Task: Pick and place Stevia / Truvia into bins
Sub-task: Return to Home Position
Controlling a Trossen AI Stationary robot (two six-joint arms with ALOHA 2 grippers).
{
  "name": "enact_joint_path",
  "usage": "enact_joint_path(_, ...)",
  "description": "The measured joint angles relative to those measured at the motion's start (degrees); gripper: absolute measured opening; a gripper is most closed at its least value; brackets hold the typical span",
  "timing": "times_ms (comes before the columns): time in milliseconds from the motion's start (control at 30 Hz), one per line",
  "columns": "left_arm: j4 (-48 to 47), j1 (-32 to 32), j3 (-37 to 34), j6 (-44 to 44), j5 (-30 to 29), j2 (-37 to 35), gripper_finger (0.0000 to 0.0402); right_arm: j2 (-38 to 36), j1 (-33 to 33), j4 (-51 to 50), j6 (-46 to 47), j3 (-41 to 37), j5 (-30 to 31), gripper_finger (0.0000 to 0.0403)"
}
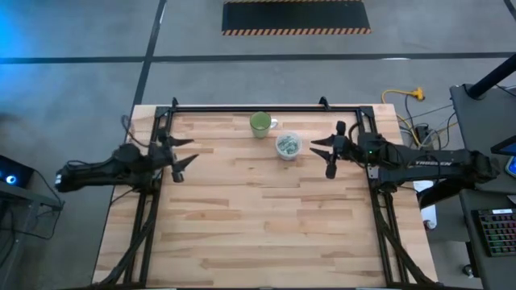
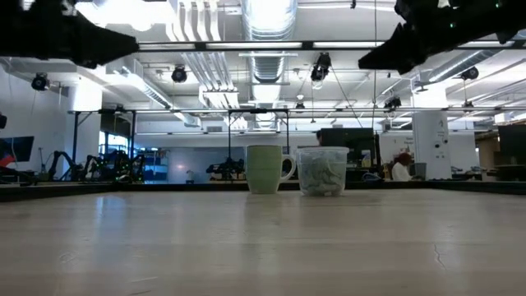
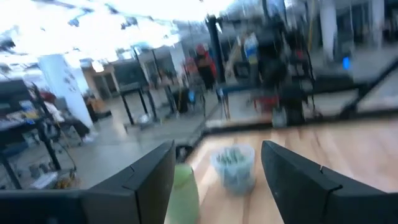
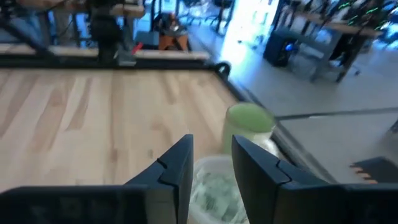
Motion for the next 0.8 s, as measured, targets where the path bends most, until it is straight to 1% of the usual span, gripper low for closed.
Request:
enact_joint_path(133, -0.8, 0.0, -2.4, -2.4, 0.0, -6.5, 0.0222, -0.5, 0.0, 0.1, 1.6, -1.3, -0.5, 0.0095)
enact_joint_path(200, -1.6, 0.0, -2.8, -3.5, 0.1, -8.1, 0.0222, -0.6, 0.4, 0.3, 2.0, -1.5, -0.9, 0.0093)
enact_joint_path(300, -2.7, 0.0, -3.6, -5.0, 0.9, -7.6, 0.0222, -0.9, 1.8, 2.3, 2.3, -2.3, -2.1, 0.0090)
enact_joint_path(433, -0.2, 0.0, -5.3, -6.1, 1.5, -6.1, 0.0222, -1.0, 4.3, 6.3, 1.8, -3.7, -2.1, 0.0088)
enact_joint_path(567, 0.7, 0.0, -6.2, -7.5, 6.2, -7.2, 0.0222, -1.9, 6.4, 7.5, 1.5, -4.4, -2.1, 0.0092)
enact_joint_path(667, -0.4, 0.0, -7.2, -9.0, 10.0, -7.7, 0.0222, -2.8, 8.1, 7.8, 1.5, -5.2, -2.1, 0.0095)
enact_joint_path(800, 0.9, 0.0, -8.2, -9.0, 10.2, -7.6, 0.0222, -4.8, 9.6, 10.1, 1.4, -6.8, -1.9, 0.0094)
